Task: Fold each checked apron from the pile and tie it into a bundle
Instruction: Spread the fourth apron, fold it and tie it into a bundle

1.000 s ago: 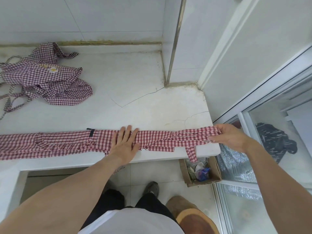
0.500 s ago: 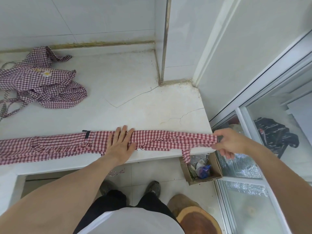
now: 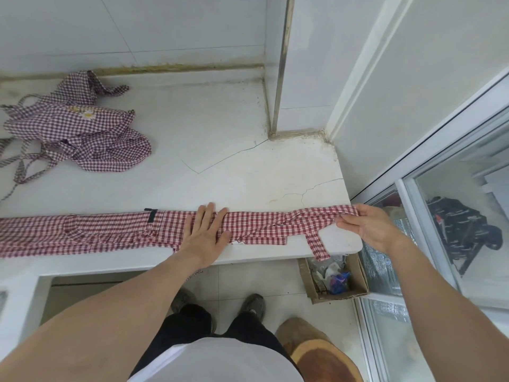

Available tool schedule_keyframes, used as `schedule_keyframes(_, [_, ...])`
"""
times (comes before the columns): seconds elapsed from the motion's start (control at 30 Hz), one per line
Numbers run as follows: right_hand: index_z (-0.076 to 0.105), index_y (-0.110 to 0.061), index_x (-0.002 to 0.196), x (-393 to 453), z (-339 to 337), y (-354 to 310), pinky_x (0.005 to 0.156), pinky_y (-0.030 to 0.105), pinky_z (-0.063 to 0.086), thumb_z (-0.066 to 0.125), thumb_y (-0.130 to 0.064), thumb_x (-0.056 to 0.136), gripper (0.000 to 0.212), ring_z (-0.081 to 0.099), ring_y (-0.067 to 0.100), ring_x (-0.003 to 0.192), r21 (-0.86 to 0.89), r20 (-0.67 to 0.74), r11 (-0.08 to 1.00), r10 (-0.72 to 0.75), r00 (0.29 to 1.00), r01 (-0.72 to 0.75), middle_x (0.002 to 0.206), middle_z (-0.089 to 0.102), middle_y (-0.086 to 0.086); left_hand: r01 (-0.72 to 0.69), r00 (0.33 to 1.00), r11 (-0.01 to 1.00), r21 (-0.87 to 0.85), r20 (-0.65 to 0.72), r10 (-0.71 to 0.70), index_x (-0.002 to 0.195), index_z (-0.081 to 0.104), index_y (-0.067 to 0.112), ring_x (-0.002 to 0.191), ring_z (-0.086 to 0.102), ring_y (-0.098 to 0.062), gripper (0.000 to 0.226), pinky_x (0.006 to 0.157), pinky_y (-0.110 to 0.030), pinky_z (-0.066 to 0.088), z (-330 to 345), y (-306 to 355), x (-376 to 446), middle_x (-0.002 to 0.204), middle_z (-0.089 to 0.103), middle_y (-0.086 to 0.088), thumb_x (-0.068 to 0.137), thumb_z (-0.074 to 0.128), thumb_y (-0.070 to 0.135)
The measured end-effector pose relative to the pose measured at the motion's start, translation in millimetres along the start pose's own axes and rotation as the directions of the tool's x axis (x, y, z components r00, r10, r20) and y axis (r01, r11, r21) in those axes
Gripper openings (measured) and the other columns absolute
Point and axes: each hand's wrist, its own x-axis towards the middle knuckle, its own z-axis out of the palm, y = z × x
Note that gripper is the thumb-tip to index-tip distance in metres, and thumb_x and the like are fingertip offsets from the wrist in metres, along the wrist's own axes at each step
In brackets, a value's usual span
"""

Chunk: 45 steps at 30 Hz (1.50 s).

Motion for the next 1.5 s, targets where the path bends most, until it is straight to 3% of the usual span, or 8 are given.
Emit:
schedule_keyframes(0.23, [0.065, 0.011, 0.101, -9.3, -2.7, -2.4, 0.082, 0.026, 0.059, 0.076, -0.011, 0.072, 0.038, 0.070, 0.025, 0.099, 0.072, 0.079, 0.997, -0.006, 0.997, 0.001, 0.105, 0.074, 0.019, -0.006, 0.999, 1.000, 0.008, -0.037, 0.006, 0.153, -0.022, 0.041, 0.144, -0.036, -0.015, 0.064, 0.120, -0.045, -0.019, 5.6, -2.2, 2.1, 0.159, -0.034, 0.005, 0.101, 0.010, 0.060])
schedule_keyframes(0.4, [0.060, 0.001, 0.070, -5.8, 21.8, 6.4, 0.075, 0.031, 0.060, 0.085, -0.022, 0.075, 0.035, 0.075, 0.024, 0.076, -0.255, -0.263, 0.957, -0.209, 0.942, 0.141, 0.088, 0.076, 0.011, -0.006, 0.998, 1.000, 0.014, -0.069, 0.006, 0.155, -0.017, 0.039, 0.147, -0.031, -0.019, 0.064, 0.121, -0.048, -0.016, 7.7, 1.0, 1.9, 0.162, -0.028, 0.002, 0.102, 0.012, 0.058])
schedule_keyframes(0.53, [0.066, -0.015, 0.088, -8.4, 31.9, 11.2, 0.081, 0.028, 0.051, 0.091, -0.025, 0.068, 0.033, 0.067, 0.013, 0.090, -0.492, -0.353, 0.853, -0.379, 0.855, 0.175, 0.091, 0.071, 0.000, 0.010, 0.981, 0.993, 0.115, -0.192, 0.012, 0.157, -0.014, 0.021, 0.151, -0.016, -0.033, 0.071, 0.122, -0.054, -0.005, -3.9, 27.4, -6.5, 0.165, -0.014, -0.014, 0.106, 0.036, 0.026])
schedule_keyframes(0.7, [0.066, -0.019, 0.079, -23.3, 44.2, -0.6, 0.082, 0.026, 0.046, 0.088, -0.021, 0.073, 0.023, 0.063, 0.014, 0.088, -0.596, -0.299, 0.752, -0.534, 0.791, 0.282, 0.089, 0.070, -0.001, -0.367, 0.859, 0.924, 0.107, -0.343, 0.381, 0.158, 0.016, 0.014, 0.145, 0.023, -0.029, 0.094, 0.121, -0.047, 0.022, -6.4, 79.4, -10.0, 0.158, 0.024, -0.009, 0.077, 0.054, -0.014])
schedule_keyframes(1.03, [0.068, -0.018, 0.078, -50.3, 95.3, -29.1, 0.070, 0.015, 0.047, 0.085, -0.020, 0.076, 0.017, 0.063, 0.005, 0.076, -0.598, -0.161, 0.671, -0.636, 0.755, 0.438, 0.079, 0.068, -0.011, -0.324, 0.943, 0.916, -0.236, -0.161, 0.292, 0.152, 0.033, 0.015, 0.132, 0.032, -0.027, 0.073, 0.112, -0.039, 0.029, -1.4, 124.0, 0.9, 0.141, 0.039, -0.006, 0.088, 0.064, 0.031])
schedule_keyframes(1.2, [0.071, -0.017, 0.081, -58.4, 139.8, -36.8, 0.062, 0.010, 0.046, 0.085, -0.022, 0.076, 0.016, 0.063, 0.002, 0.070, -0.520, -0.048, 0.712, -0.576, 0.816, 0.472, 0.079, 0.070, -0.007, -0.195, 0.978, 0.545, -0.815, -0.200, 0.052, 0.146, 0.032, 0.021, 0.101, 0.054, -0.016, 0.091, 0.084, -0.022, 0.050, -21.1, 130.7, -4.0, 0.121, 0.052, -0.004, 0.074, 0.087, 0.030])
schedule_keyframes(1.37, [0.072, -0.026, 0.095, -59.1, 163.5, -30.7, 0.080, 0.029, 0.058, 0.075, -0.035, 0.086, 0.014, 0.070, 0.008, 0.079, -0.479, 0.134, 0.766, -0.418, 0.899, 0.428, 0.089, 0.074, -0.006, -0.219, 0.976, 0.117, -0.969, -0.220, 0.009, 0.123, 0.053, 0.008, 0.094, 0.066, -0.019, 0.056, 0.072, -0.020, 0.055, -37.2, 129.8, -9.5, 0.111, 0.063, -0.015, 0.076, 0.081, -0.004])
schedule_keyframes(1.5, [0.066, -0.024, 0.113, -60.6, 156.3, -25.9, 0.080, 0.037, 0.059, 0.057, -0.028, 0.100, 0.016, 0.073, 0.016, 0.084, -0.318, 0.154, 0.804, -0.479, 0.864, 0.503, 0.105, 0.072, -0.001, -0.156, 0.982, 0.231, -0.960, -0.176, -0.069, 0.099, 0.067, 0.010, 0.078, 0.069, -0.008, 0.022, 0.069, -0.023, 0.055, -37.3, 115.1, -7.7, 0.086, 0.071, -0.001, 0.083, 0.080, 0.017])
